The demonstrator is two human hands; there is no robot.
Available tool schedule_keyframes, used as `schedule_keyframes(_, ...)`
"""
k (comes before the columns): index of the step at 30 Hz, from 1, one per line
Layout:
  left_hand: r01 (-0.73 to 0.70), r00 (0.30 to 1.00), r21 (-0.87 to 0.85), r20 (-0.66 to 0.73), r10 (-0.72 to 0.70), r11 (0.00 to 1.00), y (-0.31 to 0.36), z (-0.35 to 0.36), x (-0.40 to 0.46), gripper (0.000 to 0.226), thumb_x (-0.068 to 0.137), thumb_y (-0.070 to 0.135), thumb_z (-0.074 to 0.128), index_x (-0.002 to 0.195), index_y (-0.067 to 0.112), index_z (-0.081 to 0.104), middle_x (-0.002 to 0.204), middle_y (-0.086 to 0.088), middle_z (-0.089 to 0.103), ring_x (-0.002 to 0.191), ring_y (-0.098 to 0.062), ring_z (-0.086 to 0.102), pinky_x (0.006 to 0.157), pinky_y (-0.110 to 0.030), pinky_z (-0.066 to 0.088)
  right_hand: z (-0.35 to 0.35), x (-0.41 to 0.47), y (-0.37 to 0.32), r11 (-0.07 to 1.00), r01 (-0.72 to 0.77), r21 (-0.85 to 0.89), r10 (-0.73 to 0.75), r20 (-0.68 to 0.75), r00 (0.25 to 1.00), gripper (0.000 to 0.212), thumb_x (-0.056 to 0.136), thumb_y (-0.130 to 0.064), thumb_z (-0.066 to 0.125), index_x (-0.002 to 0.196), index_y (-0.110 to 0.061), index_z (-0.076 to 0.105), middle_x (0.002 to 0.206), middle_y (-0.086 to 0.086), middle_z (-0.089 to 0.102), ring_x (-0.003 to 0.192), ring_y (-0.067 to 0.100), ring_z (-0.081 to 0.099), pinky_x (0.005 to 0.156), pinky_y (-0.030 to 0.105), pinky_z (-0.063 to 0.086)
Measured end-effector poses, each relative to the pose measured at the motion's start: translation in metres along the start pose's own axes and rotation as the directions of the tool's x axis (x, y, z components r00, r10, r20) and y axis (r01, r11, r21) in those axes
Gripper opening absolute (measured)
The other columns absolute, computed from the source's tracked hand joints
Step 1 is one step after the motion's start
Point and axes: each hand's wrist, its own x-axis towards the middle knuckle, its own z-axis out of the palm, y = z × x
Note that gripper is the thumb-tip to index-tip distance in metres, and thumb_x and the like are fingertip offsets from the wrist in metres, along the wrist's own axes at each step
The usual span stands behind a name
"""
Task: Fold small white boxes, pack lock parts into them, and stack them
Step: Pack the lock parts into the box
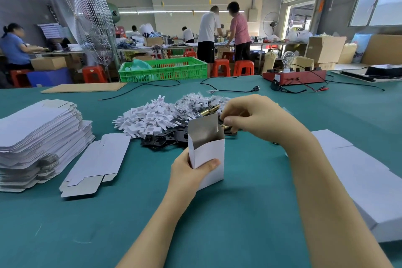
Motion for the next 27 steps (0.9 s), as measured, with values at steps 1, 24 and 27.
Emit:
schedule_keyframes(1, 0.004, 0.999, -0.008, -0.052, -0.005, 1.0, 0.0, -0.001, 0.001, 0.028, 0.076, 0.013, 0.083, 0.094, 0.031, 0.07, 0.089, 0.013, 0.075, 0.088, -0.011, 0.07, 0.074, -0.028, 0.056, 0.001, 0.001, 0.01, 0.999, -0.048, 0.026, 0.048, -0.032, 0.998, 0.011, 0.09, -0.012, 0.062, 0.085, -0.02, 0.068, 0.075, -0.003, 0.071, 0.069, 0.009, 0.068, 0.065, 0.031, 0.054)
schedule_keyframes(24, -0.08, 0.774, -0.078, -0.633, 0.013, 0.994, -0.011, -0.019, 0.017, 0.026, 0.08, 0.023, 0.079, 0.1, 0.023, 0.064, 0.091, 0.016, 0.067, 0.088, -0.012, 0.064, 0.073, -0.026, 0.045, 0.145, 0.074, 0.046, 0.968, -0.018, -0.252, 0.029, 0.04, 0.999, 0.039, 0.091, -0.013, 0.053, 0.129, -0.007, 0.051, 0.121, 0.014, 0.055, 0.114, 0.031, 0.049, 0.089, 0.036, 0.043)
schedule_keyframes(27, -0.074, 0.78, -0.068, -0.625, 0.015, 0.995, -0.011, -0.019, 0.018, 0.025, 0.079, 0.022, 0.08, 0.098, 0.024, 0.064, 0.089, 0.018, 0.067, 0.086, -0.01, 0.064, 0.072, -0.025, 0.045, 0.159, 0.087, 0.043, 0.942, 0.027, -0.333, 0.02, 0.138, 0.99, 0.039, 0.092, -0.022, 0.054, 0.126, -0.004, 0.046, 0.127, 0.013, 0.05, 0.126, 0.029, 0.041, 0.091, 0.039, 0.041)
